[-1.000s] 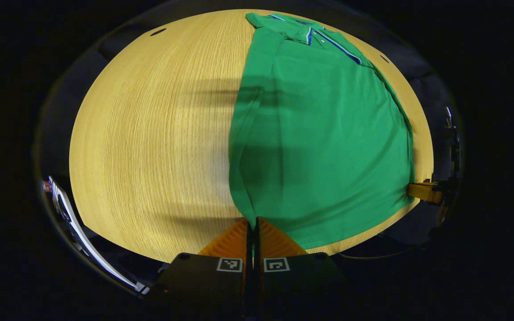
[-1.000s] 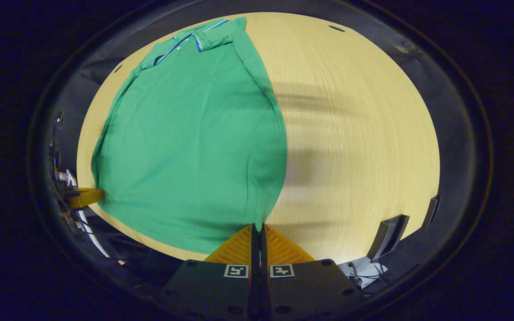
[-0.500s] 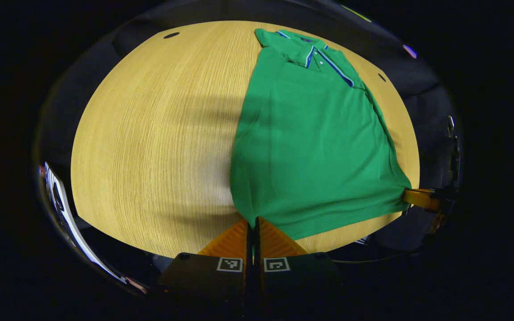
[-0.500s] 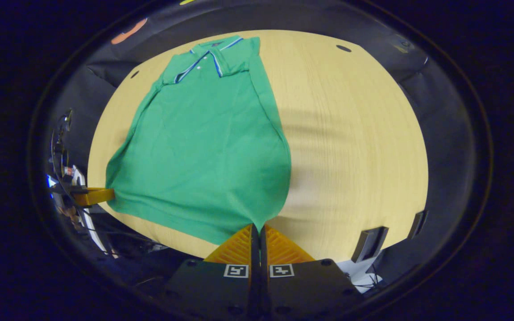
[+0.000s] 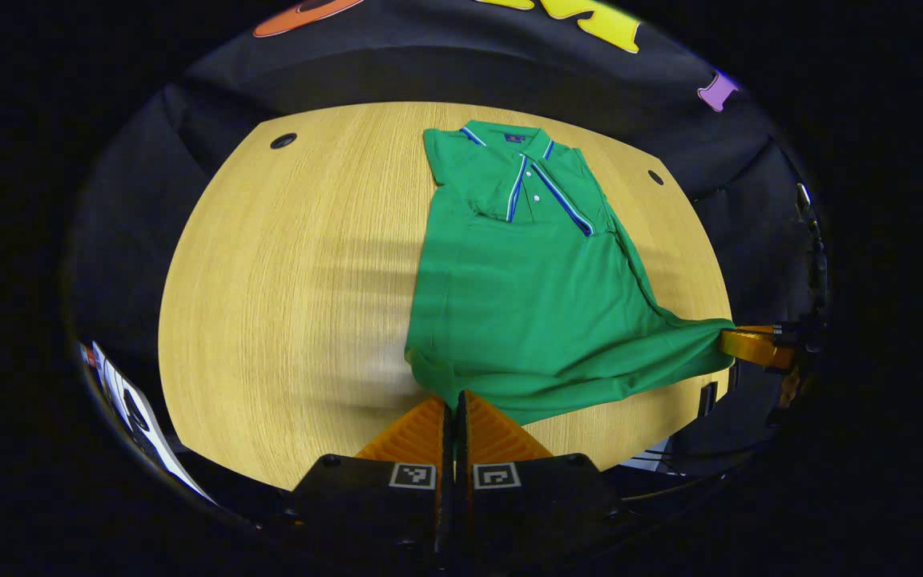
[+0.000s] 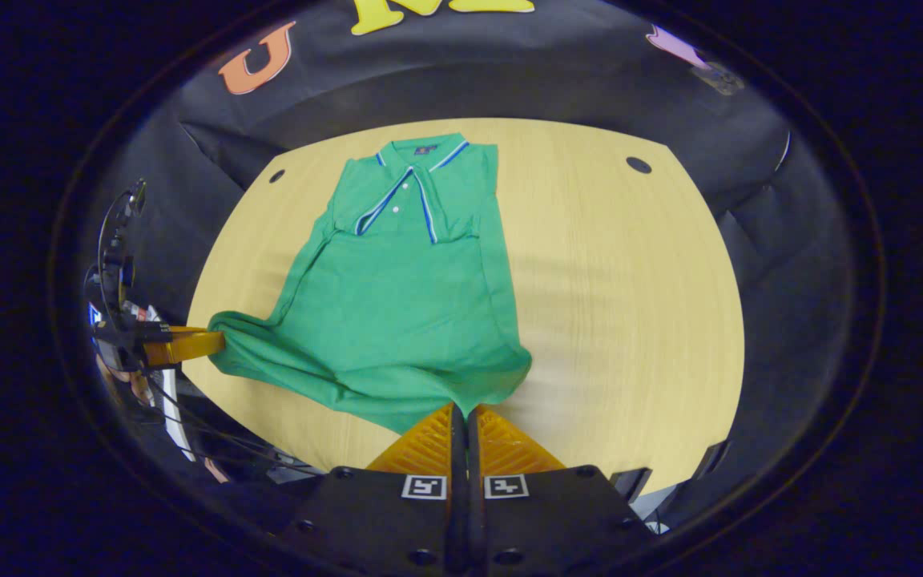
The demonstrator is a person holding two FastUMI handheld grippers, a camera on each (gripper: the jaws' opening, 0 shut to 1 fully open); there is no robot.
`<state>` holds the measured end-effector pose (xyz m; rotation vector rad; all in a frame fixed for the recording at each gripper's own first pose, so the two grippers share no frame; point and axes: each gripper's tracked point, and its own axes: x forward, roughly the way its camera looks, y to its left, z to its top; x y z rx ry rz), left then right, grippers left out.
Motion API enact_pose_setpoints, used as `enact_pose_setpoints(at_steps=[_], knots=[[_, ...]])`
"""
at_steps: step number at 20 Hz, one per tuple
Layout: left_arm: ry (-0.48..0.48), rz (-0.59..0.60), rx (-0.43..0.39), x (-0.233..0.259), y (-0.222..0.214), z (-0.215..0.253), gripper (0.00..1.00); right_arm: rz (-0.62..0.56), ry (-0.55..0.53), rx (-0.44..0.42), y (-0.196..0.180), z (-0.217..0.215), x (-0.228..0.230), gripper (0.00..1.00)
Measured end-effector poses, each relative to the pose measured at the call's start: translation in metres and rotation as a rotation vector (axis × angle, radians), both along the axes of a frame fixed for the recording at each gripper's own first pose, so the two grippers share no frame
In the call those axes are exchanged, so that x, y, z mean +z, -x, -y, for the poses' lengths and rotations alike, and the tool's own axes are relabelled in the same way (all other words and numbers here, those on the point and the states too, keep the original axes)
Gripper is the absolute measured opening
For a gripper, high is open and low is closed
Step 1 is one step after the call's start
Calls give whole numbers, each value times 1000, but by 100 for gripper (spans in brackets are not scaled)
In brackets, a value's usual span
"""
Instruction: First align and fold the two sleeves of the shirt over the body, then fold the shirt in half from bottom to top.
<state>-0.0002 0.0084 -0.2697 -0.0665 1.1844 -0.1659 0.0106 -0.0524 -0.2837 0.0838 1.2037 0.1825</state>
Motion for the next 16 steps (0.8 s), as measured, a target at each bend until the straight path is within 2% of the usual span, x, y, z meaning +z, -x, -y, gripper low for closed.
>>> enact_pose_setpoints(at_steps=[2,7,8,10,16], knots=[[-12,28,-1,10,-21,-3,3,32,-3,-3,-24,5,10,2],[-42,90,3,21,-68,-5,3,100,-14,-38,-85,23,32,2],[-42,98,6,23,-77,-4,3,113,-27,-49,-97,24,36,5],[-38,113,14,25,-98,-4,3,133,-33,-56,-119,29,38,2],[-75,180,35,25,-169,-2,3,203,-44,-72,-190,28,34,2]])
